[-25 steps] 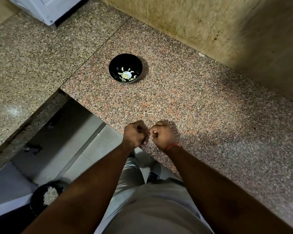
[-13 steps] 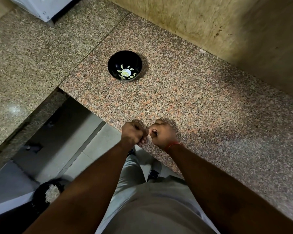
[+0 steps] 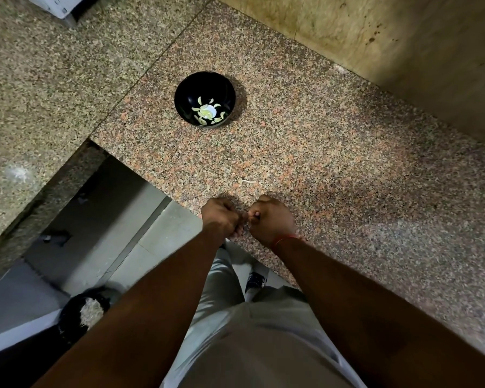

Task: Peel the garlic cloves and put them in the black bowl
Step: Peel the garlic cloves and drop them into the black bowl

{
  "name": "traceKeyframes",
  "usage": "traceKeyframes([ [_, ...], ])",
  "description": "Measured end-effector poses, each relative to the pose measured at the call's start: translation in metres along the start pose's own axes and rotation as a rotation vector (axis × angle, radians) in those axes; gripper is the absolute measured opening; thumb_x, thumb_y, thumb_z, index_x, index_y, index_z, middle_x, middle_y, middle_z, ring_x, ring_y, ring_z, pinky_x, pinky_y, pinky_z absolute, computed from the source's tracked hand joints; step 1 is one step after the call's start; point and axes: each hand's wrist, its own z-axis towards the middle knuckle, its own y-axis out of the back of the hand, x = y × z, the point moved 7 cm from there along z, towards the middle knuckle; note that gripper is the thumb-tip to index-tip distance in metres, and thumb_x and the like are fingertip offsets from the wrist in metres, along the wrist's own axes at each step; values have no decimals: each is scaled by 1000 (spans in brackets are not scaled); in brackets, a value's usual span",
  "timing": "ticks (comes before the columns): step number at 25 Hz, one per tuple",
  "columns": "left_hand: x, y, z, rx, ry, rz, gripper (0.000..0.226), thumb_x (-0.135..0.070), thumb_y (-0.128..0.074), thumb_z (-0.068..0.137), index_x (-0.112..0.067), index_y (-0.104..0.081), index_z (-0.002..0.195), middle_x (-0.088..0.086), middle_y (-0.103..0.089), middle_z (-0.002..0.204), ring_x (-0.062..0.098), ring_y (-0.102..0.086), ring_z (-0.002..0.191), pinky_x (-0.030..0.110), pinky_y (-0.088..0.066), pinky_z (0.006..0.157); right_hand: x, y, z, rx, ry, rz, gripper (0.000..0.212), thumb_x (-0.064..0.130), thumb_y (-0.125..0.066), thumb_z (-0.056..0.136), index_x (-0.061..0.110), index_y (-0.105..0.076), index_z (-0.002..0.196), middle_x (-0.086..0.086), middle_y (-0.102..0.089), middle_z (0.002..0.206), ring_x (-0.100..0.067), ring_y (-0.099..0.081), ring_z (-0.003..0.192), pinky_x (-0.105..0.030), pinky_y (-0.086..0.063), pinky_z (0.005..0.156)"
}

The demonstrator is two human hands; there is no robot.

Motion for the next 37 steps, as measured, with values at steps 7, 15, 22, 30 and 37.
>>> traceKeyframes([
  [7, 0, 1, -8, 49, -43, -6, 9, 4, -75, 87, 5, -66, 85, 24, -70, 65, 27, -66, 47, 45, -59, 52, 2, -1, 3, 56, 77, 29, 14, 18, -60, 80, 29, -56, 74, 7, -55, 91, -17, -56, 80, -32, -52, 68],
  [15, -11, -7, -24, 246, -97, -314, 19, 3, -63, 96, 21, -64, 104, 29, -66, 79, 21, -63, 47, 25, -49, 42, -21, 7, -1, 119, -83, 670, 15, 0, -66, 90, 15, -69, 87, -3, -71, 85, -25, -69, 81, -39, -61, 73],
  [22, -14, -9, -30, 336, -152, -367, 17, 2, -65, 95, 14, -66, 107, 21, -72, 76, 20, -68, 50, 26, -54, 44, -32, 5, -4, 221, -269, 980, 19, -9, -66, 90, 10, -70, 87, -25, -72, 98, -31, -69, 82, -51, -63, 77],
  [30, -13, -10, -26, 342, -212, -412, 21, -1, -70, 91, 17, -66, 102, 19, -69, 69, 21, -64, 47, 28, -53, 42, -32, 3, 1, 197, -330, 1108, 17, -6, -74, 85, 10, -76, 92, -18, -76, 102, -45, -71, 100, -58, -61, 84],
  [37, -9, -11, -23, 303, -235, -397, 19, -1, -68, 94, 18, -66, 99, 21, -65, 68, 22, -59, 43, 28, -53, 42, -31, -1, -4, 177, -378, 1152, 18, -10, -75, 83, 5, -76, 92, -16, -77, 100, -44, -72, 100, -54, -63, 81],
])
